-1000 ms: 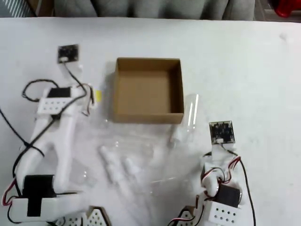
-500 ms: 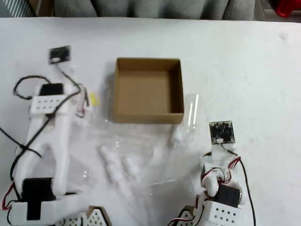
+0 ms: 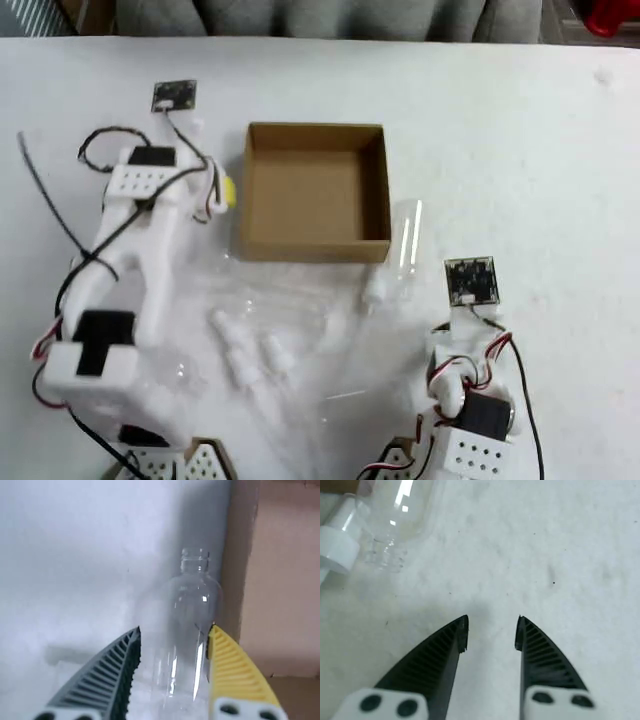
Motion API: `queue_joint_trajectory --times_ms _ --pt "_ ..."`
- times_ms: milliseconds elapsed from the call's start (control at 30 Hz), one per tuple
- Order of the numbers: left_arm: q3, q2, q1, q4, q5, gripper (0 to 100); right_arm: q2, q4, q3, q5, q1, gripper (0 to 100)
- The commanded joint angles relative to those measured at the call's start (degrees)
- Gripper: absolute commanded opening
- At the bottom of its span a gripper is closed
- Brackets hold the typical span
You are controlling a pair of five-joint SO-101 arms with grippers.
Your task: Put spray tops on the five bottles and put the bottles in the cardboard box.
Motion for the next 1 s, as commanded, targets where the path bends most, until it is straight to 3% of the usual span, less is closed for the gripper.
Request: queue_joint_trajectory --times_ms 0,333,500,700,967 --pt "-6.24 2.86 -0.48 1.05 -0.79 23 -0.04 -0.75 -1.49 0.7 -0.57 13.7" --pt "-8.97 10.15 -1.98 1.41 -0.79 23 -0.04 -0.84 -1.49 0.7 -0.57 13.7" --pt "-11.08 10.33 -5.23 5.63 -1.49 23 -0.04 -0.84 -1.49 0.7 -0.57 13.7" --pt "-12.84 10.59 -5.67 8.09 -5.1 32 -0.04 -0.84 -1.49 0.7 -0.57 13.7" --pt "-12.84 10.68 -5.41 7.91 -4.92 32 -0.04 -0.84 -1.49 0.7 -0.57 13.7"
